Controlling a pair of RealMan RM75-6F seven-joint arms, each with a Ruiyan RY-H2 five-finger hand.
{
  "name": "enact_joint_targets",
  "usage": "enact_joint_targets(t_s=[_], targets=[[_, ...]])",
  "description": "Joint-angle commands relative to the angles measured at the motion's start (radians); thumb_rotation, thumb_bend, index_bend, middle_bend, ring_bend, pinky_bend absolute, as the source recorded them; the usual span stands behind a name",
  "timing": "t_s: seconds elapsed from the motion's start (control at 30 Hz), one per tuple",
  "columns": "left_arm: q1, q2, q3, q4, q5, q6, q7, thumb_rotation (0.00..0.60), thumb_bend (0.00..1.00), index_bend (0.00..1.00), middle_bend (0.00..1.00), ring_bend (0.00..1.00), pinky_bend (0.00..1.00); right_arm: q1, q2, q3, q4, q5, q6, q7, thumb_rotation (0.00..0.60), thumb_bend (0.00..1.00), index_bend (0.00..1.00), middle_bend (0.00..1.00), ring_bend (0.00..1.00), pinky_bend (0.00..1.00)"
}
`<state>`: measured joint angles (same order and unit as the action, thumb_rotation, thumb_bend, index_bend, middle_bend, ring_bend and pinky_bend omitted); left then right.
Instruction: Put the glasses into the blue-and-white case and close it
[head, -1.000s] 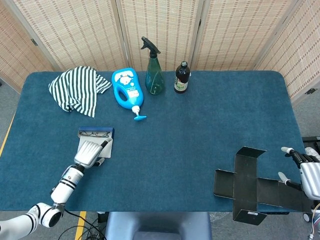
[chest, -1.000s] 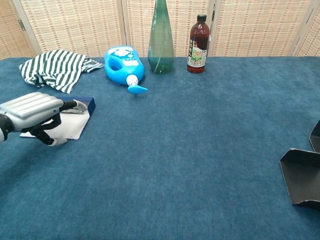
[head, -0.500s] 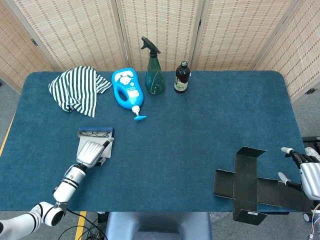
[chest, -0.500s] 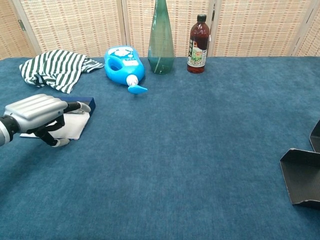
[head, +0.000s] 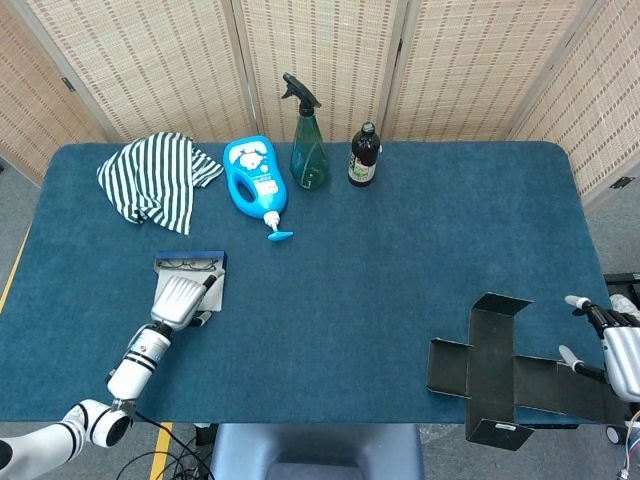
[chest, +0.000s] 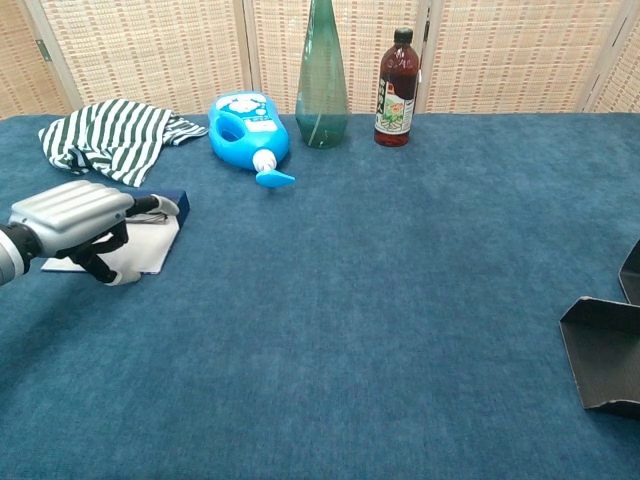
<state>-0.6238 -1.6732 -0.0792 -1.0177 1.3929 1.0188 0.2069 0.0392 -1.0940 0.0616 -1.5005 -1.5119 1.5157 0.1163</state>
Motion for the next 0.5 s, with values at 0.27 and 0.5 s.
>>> enact_joint_targets(t_s=[0.27, 0.5], targets=[[0.004, -0.024, -0.009, 0.080, 0.017, 0.042, -0.043, 0.600, 0.31, 0.23, 0.96, 0.96, 1.00, -0.005, 0.002, 0.001, -0.003, -0.002, 0.009, -0.002, 0.600, 0.22, 0.23, 0.38, 0.43, 0.38], [-0.002, -0.034, -0.030, 0.126, 0.019, 0.070, -0.075, 0.600, 0.31, 0.25, 0.96, 0.96, 1.00, -0.006, 0.003, 0.001, -0.006, -0.002, 0.011, -0.005, 0.600, 0.22, 0.23, 0.38, 0.43, 0.38]])
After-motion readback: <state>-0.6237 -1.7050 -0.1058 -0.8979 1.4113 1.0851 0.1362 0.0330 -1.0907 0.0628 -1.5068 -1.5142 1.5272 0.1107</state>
